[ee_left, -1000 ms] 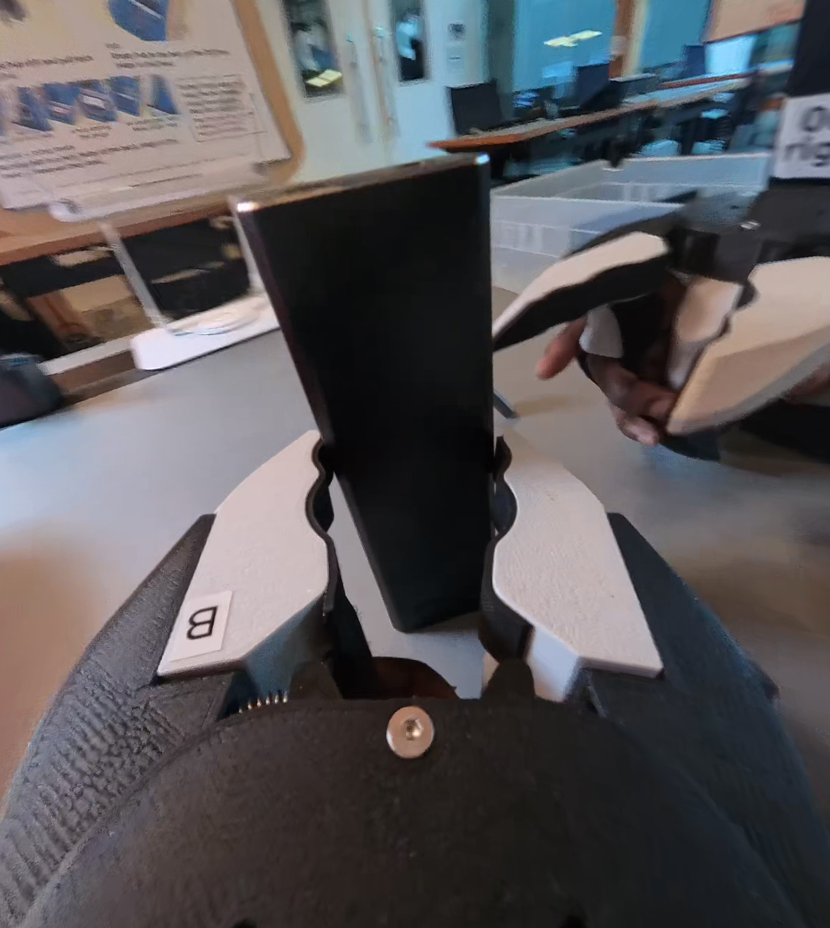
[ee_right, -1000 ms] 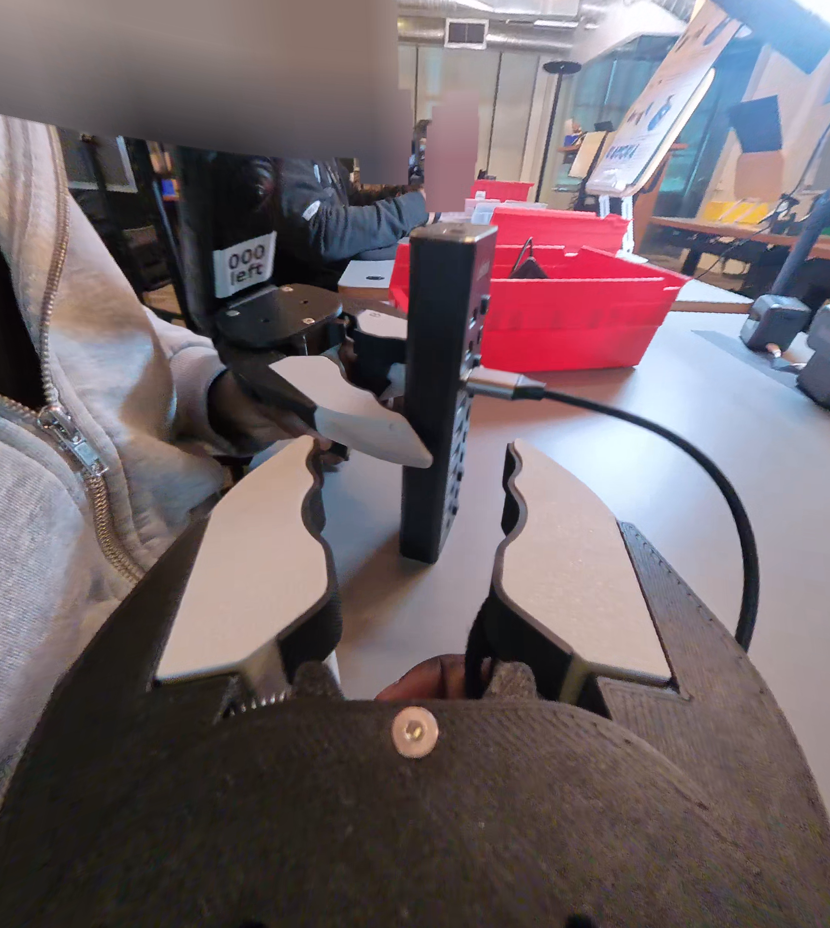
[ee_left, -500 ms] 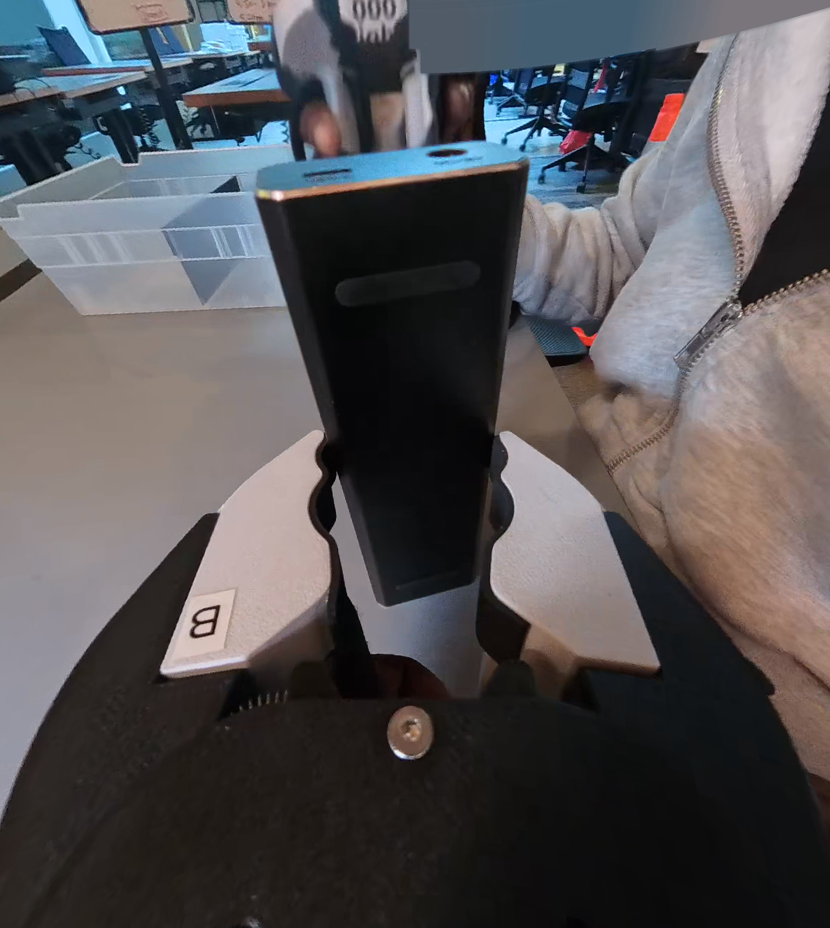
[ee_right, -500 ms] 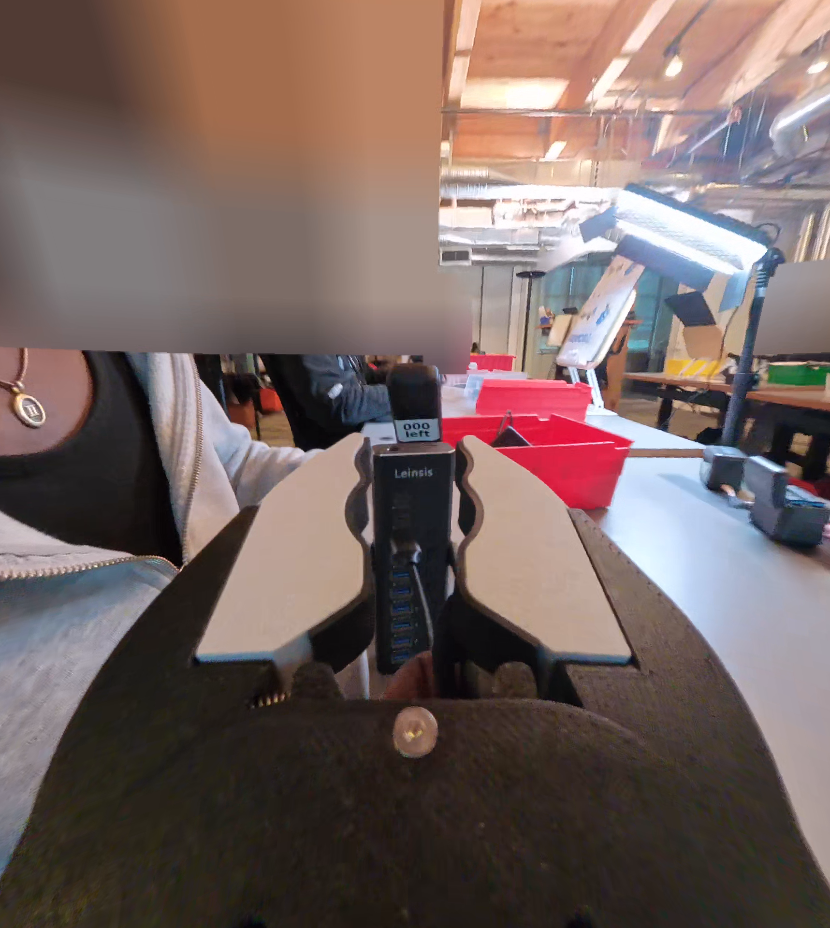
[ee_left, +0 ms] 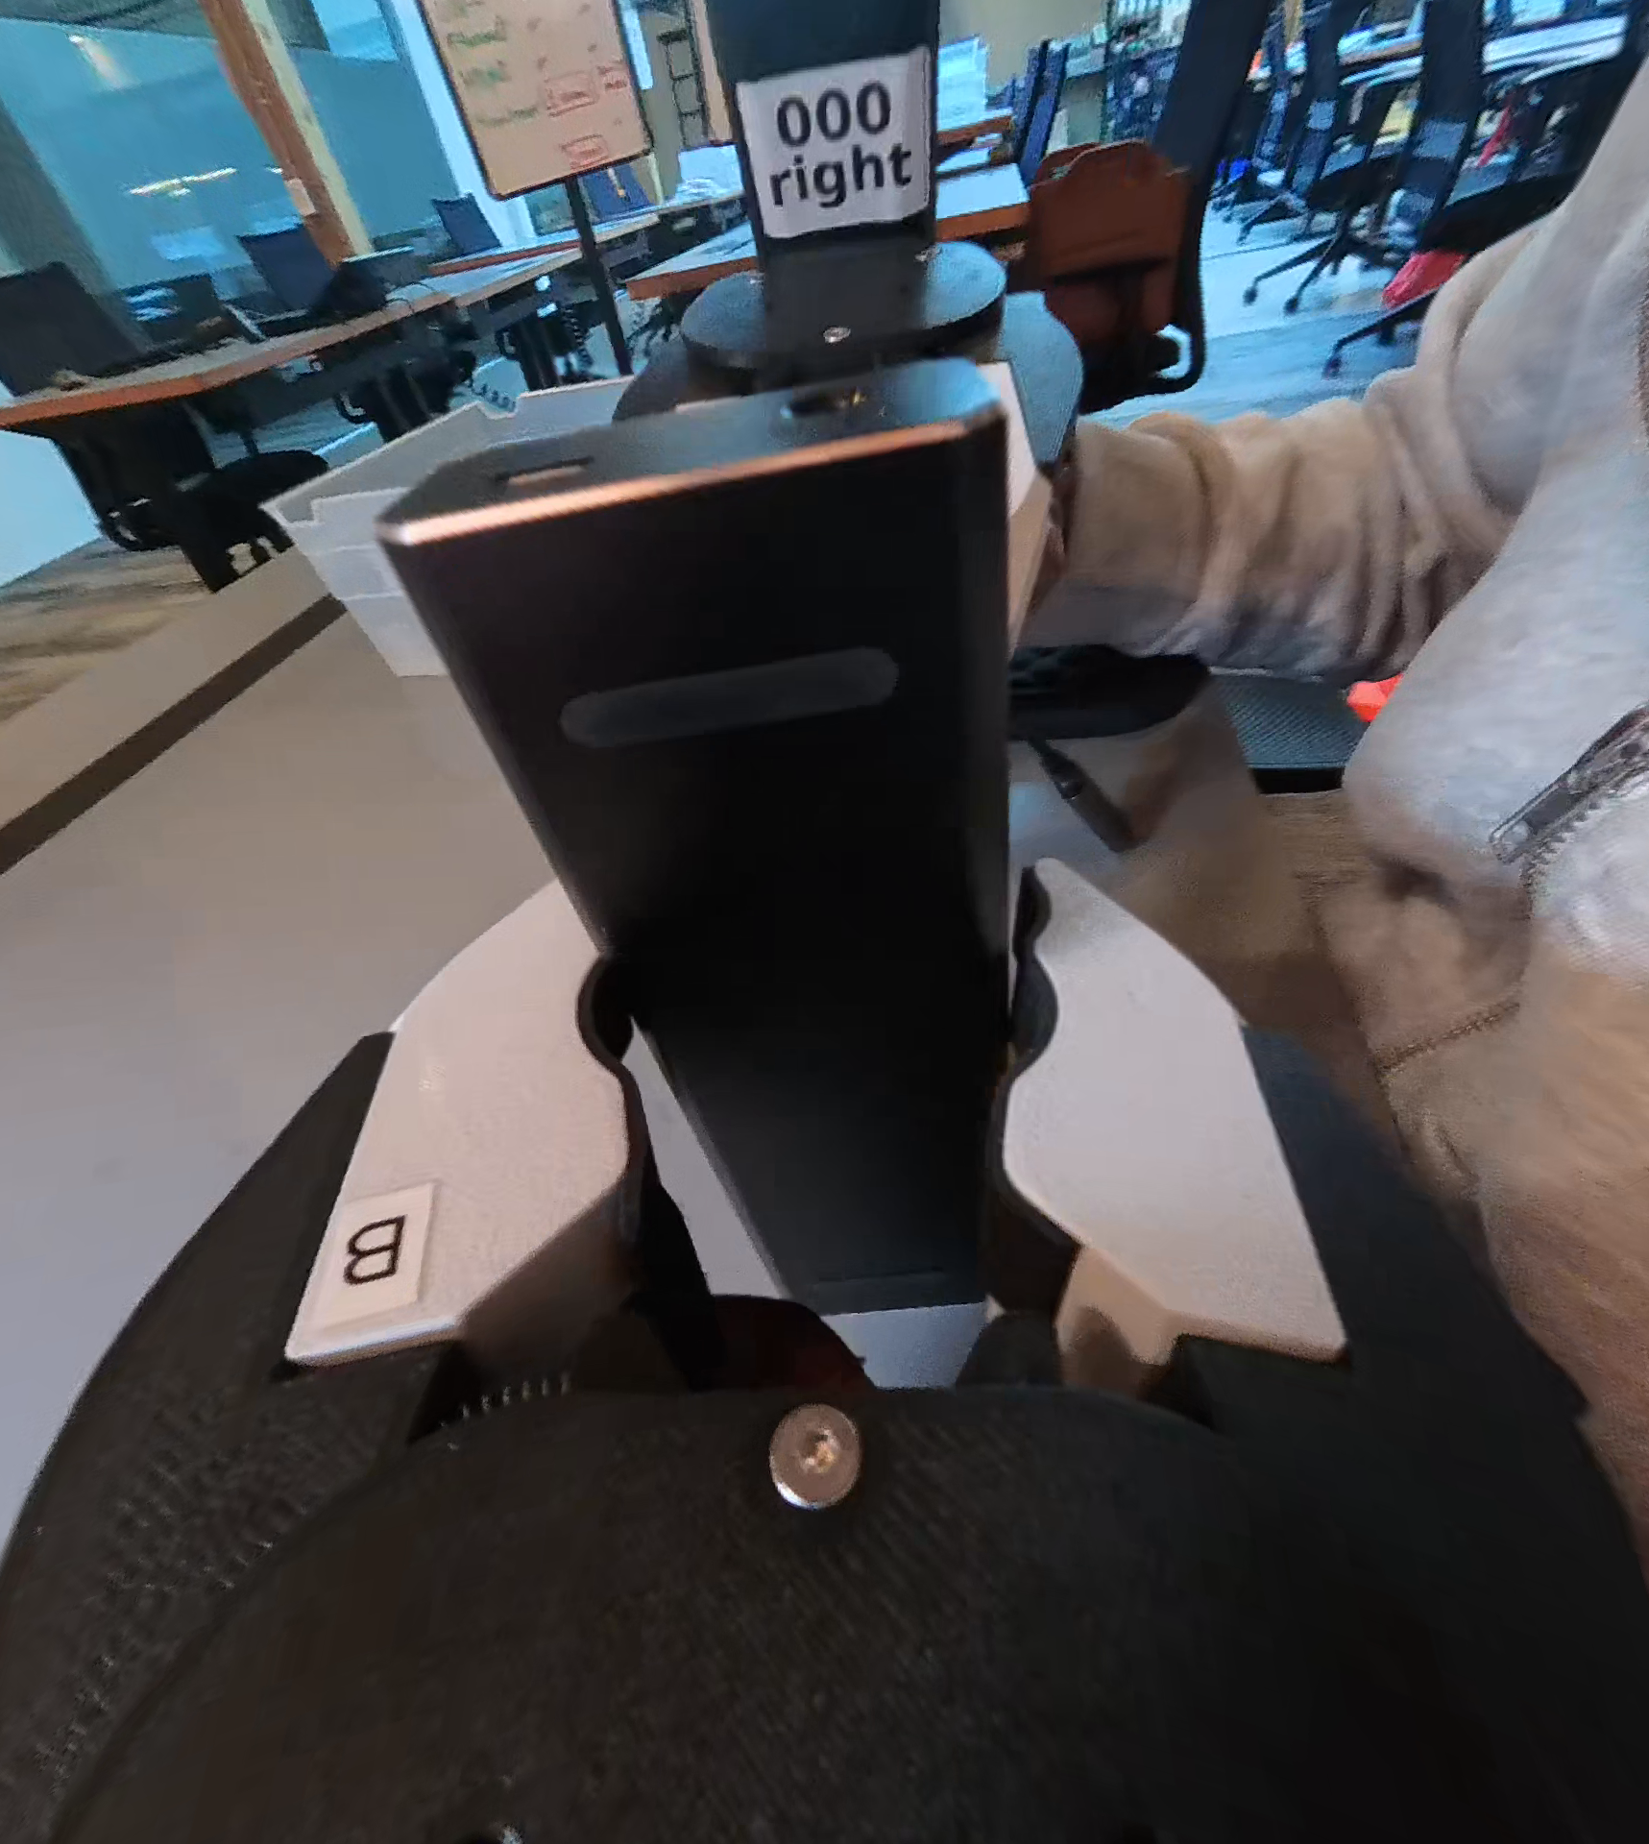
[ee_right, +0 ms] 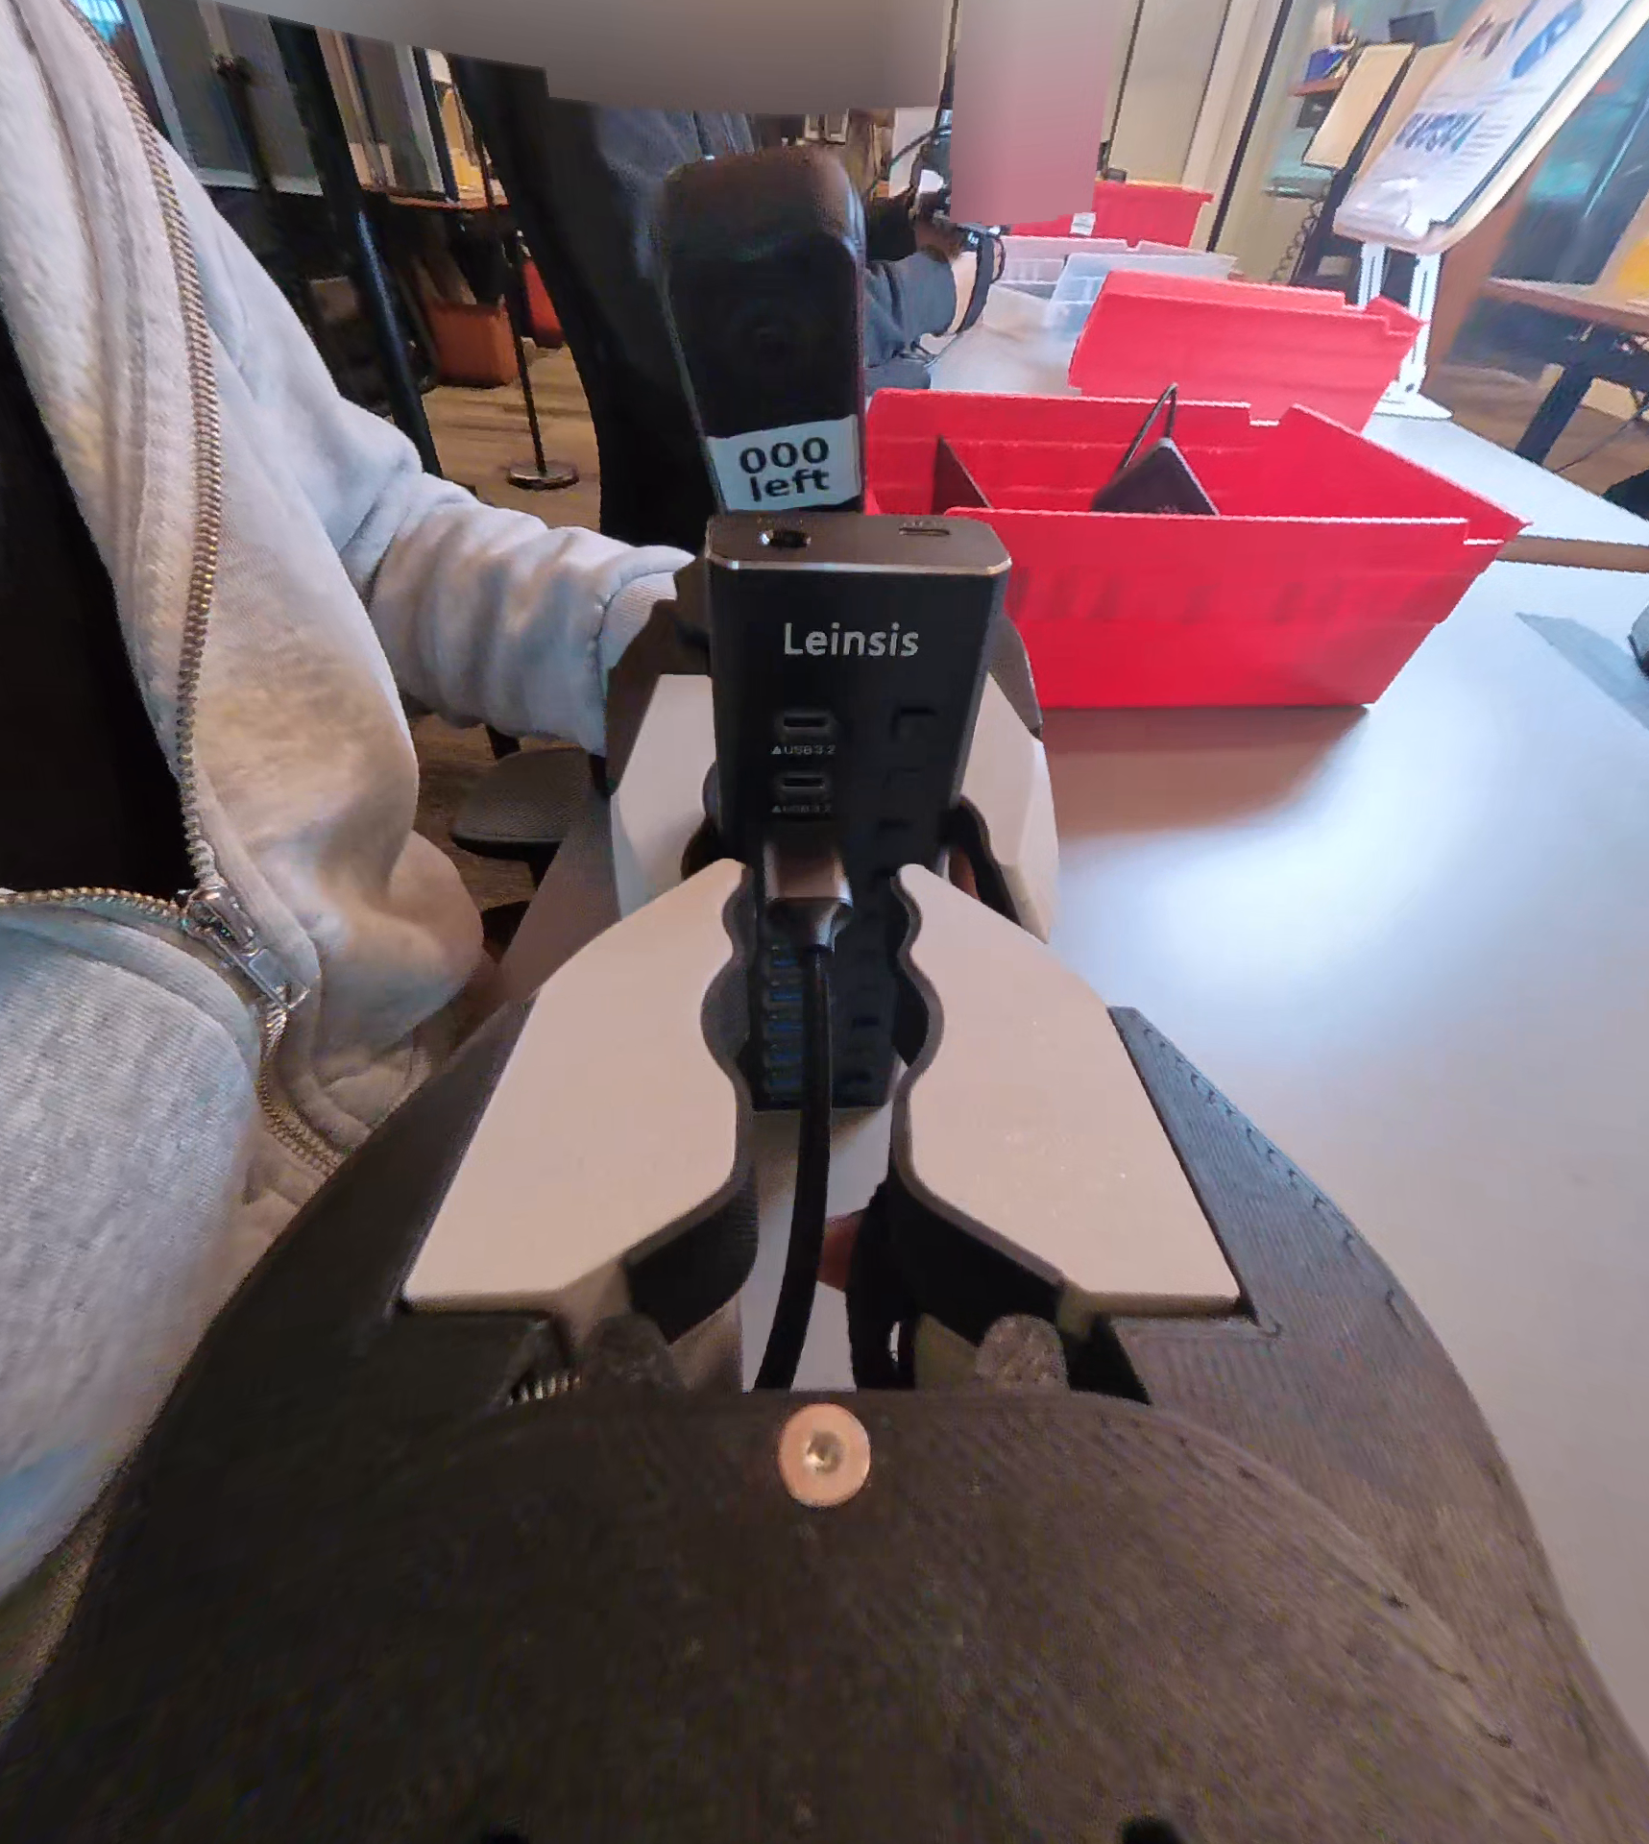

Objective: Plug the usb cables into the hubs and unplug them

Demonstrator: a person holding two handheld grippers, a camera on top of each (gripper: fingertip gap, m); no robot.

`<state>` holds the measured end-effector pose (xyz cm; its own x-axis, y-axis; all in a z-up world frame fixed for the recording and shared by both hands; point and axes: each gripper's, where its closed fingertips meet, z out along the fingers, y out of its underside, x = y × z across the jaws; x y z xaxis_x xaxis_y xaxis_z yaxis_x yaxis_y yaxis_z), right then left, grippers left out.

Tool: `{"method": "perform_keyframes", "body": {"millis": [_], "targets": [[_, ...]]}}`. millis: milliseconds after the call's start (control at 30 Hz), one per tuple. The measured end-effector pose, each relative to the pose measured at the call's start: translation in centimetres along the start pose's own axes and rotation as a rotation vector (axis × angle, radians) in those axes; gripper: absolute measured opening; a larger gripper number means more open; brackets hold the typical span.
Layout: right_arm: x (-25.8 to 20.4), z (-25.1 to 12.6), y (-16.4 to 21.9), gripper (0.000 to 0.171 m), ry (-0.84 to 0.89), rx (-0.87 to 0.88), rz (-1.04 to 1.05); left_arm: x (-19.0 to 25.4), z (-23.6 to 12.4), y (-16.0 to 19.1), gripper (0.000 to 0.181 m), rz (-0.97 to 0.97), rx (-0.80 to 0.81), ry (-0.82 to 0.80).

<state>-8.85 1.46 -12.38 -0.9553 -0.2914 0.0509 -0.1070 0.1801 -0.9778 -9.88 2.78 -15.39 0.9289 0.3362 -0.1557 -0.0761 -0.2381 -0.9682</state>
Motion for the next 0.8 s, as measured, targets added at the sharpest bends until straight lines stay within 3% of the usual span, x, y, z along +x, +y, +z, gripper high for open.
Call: {"method": "perform_keyframes", "body": {"millis": [133, 233, 633, 700, 733, 800], "targets": [[-0.4, 0.9, 0.6, 0.029, -0.028, -0.006, 0.031, 0.2, 0.0, 0.1, 0.072, -0.065, -0.002, 0.036], [-0.5, 1.3, 0.2, 0.018, -0.042, 0.024, 0.038, 0.4, 0.0, 0.1, 0.072, -0.069, -0.006, 0.049], [-0.9, 1.1, 0.4, 0.018, -0.047, -0.012, -0.043, 0.8, 0.0, 0.0, 0.072, -0.068, 0.026, 0.085], [0.5, -0.8, 0.7, 0.018, 0.021, -0.020, -0.053, 0.6, -1.6, 0.2, 0.072, -0.086, 0.053, 0.085], [2.2, -3.3, 0.3, 0.017, 0.104, 0.045, -0.021, -0.2, -2.8, 0.8, 0.071, -0.121, 0.057, 0.043], [2.3, -7.4, -3.3, 0.017, 0.060, 0.302, 0.051, -0.2, -3.2, 1.6, 0.071, -0.074, 0.009, 0.025]]}}
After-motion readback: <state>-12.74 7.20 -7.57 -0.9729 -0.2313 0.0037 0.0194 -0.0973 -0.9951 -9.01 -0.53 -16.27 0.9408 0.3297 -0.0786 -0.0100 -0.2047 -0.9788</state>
